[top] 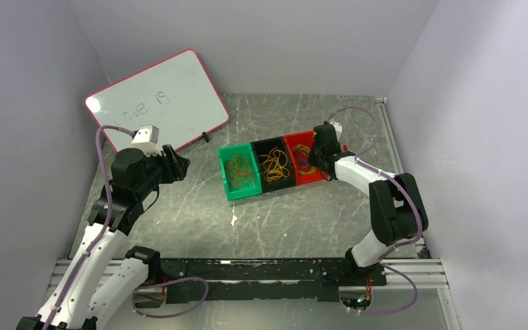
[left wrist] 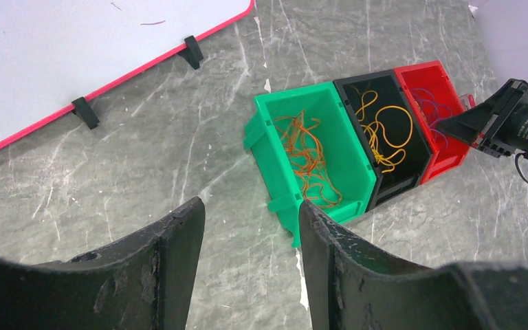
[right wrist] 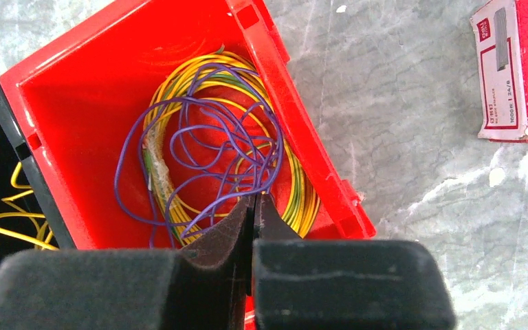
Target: Untangle the cables
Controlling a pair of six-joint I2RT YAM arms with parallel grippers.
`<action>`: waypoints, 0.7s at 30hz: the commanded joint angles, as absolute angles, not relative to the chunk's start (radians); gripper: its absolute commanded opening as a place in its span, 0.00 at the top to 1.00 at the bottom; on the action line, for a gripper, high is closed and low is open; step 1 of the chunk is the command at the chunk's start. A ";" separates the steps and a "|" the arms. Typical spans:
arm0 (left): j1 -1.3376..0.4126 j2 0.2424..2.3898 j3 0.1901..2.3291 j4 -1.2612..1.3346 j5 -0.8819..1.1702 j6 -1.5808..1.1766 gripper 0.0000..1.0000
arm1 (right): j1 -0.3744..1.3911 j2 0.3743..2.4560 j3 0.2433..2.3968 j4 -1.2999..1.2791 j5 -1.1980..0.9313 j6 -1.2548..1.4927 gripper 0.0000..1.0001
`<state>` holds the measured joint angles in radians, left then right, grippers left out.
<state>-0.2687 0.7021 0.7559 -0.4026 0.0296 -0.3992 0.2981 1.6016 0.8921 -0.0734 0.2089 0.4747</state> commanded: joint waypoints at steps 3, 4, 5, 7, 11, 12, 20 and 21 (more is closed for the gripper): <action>-0.258 0.701 0.749 -0.407 0.023 -0.393 0.42 | 0.292 1.580 0.907 -0.089 0.227 0.432 0.88; -0.258 0.702 0.748 -0.407 0.023 -0.393 0.42 | 0.291 1.572 0.907 -0.092 0.230 0.429 0.85; -0.258 0.702 0.748 -0.406 0.022 -0.393 0.43 | 0.292 1.562 0.904 -0.093 0.232 0.428 0.82; -0.257 0.701 0.748 -0.406 0.021 -0.391 0.42 | 0.292 1.541 0.902 -0.097 0.236 0.423 0.76; -0.258 0.699 0.748 -0.408 0.022 -0.393 0.42 | 0.292 1.504 0.914 -0.115 0.253 0.412 0.68; -0.258 0.699 0.748 -0.408 0.022 -0.393 0.42 | 0.292 1.498 0.920 -0.123 0.261 0.410 0.66; -0.258 0.702 0.756 -0.410 0.023 -0.392 0.42 | 0.291 1.444 0.938 -0.174 0.321 0.391 0.58; -0.258 0.702 0.756 -0.410 0.024 -0.391 0.42 | 0.291 1.434 0.940 -0.180 0.325 0.391 0.57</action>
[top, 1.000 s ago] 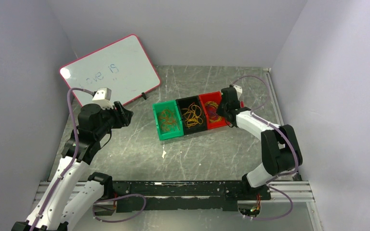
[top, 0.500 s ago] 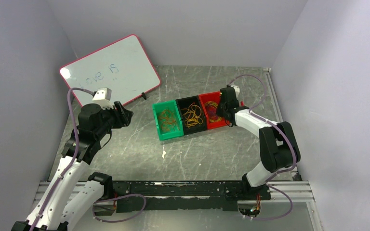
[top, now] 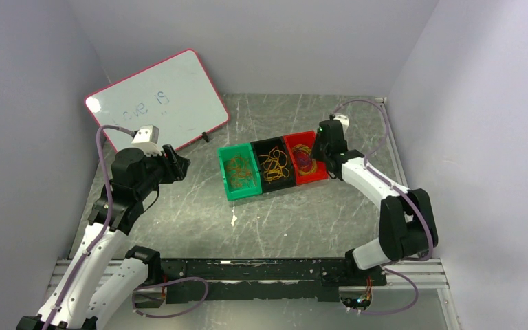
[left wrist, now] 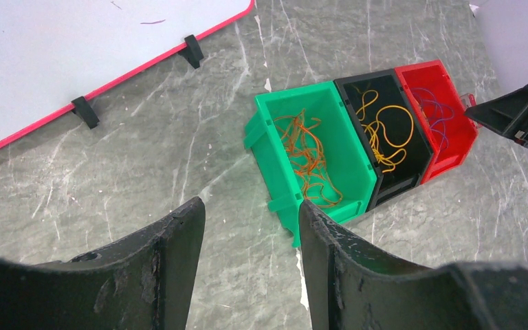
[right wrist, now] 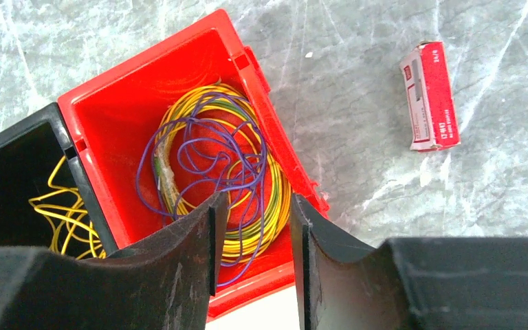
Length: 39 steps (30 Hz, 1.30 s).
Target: Untangle the cables
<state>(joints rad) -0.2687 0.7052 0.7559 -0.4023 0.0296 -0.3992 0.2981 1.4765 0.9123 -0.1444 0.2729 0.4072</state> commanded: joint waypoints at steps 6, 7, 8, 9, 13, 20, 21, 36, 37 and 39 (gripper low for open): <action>-0.258 0.711 0.755 -0.398 0.027 -0.391 0.42 | 0.291 1.294 0.900 -0.123 0.237 0.379 0.53; -0.258 0.711 0.755 -0.396 0.028 -0.391 0.42 | 0.292 1.261 0.888 -0.109 0.223 0.377 0.52; -0.258 0.712 0.756 -0.394 0.026 -0.390 0.42 | 0.292 1.231 0.876 -0.093 0.209 0.377 0.51; -0.258 0.712 0.756 -0.393 0.025 -0.388 0.43 | 0.291 1.199 0.867 -0.079 0.198 0.376 0.50; -0.258 0.689 0.760 -0.393 0.004 -0.378 0.43 | 0.292 1.117 0.863 -0.111 0.168 0.363 0.43; -0.258 0.642 0.767 -0.432 -0.042 -0.337 0.42 | 0.291 0.970 0.844 -0.227 0.163 0.360 0.18; -0.258 0.636 0.768 -0.440 -0.045 -0.335 0.41 | 0.291 0.945 0.835 -0.238 0.166 0.359 0.11; -0.258 0.503 0.741 -0.506 -0.156 -0.357 0.17 | 0.292 0.617 0.783 -0.461 0.302 0.338 0.00; -0.257 0.501 0.741 -0.507 -0.157 -0.357 0.15 | 0.292 0.609 0.786 -0.471 0.302 0.337 0.00; -0.258 0.502 0.741 -0.510 -0.161 -0.357 0.11 | 0.292 0.594 0.786 -0.484 0.302 0.336 0.00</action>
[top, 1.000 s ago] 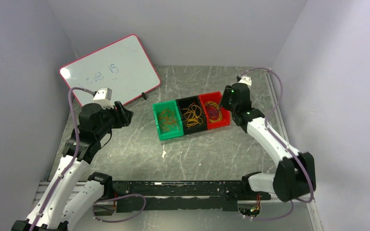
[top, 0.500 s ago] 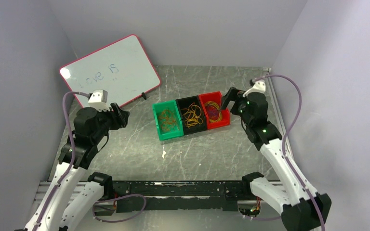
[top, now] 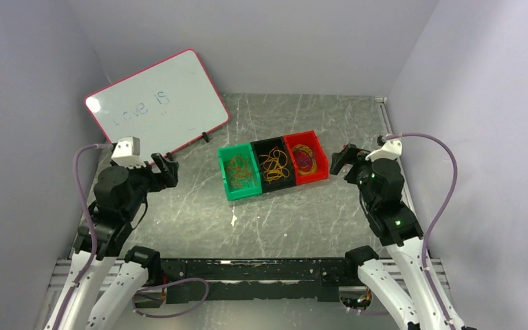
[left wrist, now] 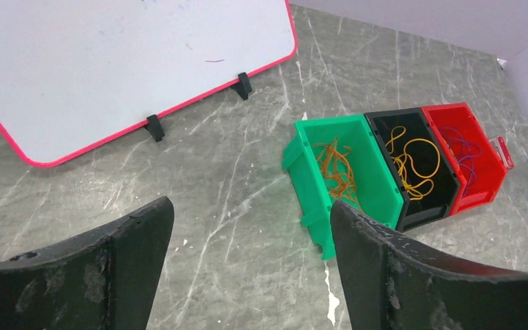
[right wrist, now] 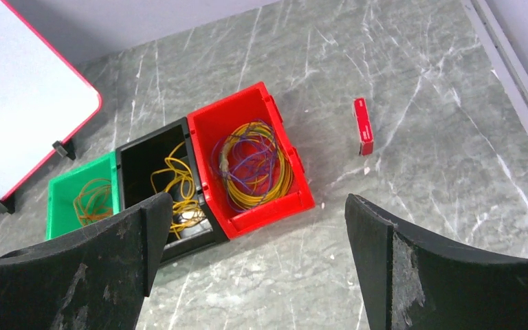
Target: Untangle the cables
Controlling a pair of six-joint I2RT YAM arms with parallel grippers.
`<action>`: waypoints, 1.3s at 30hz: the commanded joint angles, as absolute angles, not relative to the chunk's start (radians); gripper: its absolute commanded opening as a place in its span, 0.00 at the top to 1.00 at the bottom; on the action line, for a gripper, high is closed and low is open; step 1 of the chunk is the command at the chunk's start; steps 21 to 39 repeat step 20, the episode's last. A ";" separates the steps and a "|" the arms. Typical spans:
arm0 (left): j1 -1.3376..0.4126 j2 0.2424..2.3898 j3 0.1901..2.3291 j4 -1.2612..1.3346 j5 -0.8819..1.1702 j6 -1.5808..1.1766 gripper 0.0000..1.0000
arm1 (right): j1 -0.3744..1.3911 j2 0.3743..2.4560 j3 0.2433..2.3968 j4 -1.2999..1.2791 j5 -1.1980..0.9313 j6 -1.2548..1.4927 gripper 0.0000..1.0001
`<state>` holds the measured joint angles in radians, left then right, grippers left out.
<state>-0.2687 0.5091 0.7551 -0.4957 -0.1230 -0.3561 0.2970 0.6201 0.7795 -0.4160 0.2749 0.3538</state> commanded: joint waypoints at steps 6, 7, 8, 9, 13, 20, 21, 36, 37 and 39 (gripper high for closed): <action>-0.258 0.491 0.739 -0.513 -0.168 -0.357 0.09 | 0.292 0.523 0.748 -0.451 0.244 0.309 0.00; -0.258 0.488 0.737 -0.513 -0.168 -0.357 0.08 | 0.292 0.508 0.739 -0.439 0.229 0.301 0.00; -0.258 0.487 0.738 -0.512 -0.170 -0.357 0.08 | 0.291 0.496 0.728 -0.428 0.217 0.299 0.00; -0.258 0.485 0.736 -0.512 -0.170 -0.357 0.08 | 0.291 0.487 0.720 -0.419 0.210 0.298 0.00; -0.259 0.481 0.736 -0.511 -0.173 -0.357 0.04 | 0.291 0.478 0.713 -0.421 0.185 0.305 0.00; -0.259 0.480 0.730 -0.508 -0.171 -0.357 0.03 | 0.292 0.514 0.751 -0.452 0.224 0.314 0.00; -0.259 0.480 0.730 -0.508 -0.171 -0.357 0.03 | 0.292 0.514 0.751 -0.452 0.224 0.314 0.00; -0.259 0.480 0.730 -0.508 -0.171 -0.357 0.03 | 0.292 0.514 0.751 -0.452 0.224 0.314 0.00; -0.259 0.480 0.730 -0.508 -0.171 -0.357 0.03 | 0.292 0.514 0.751 -0.452 0.224 0.314 0.00; -0.259 0.480 0.730 -0.508 -0.171 -0.357 0.03 | 0.292 0.514 0.751 -0.452 0.224 0.314 0.00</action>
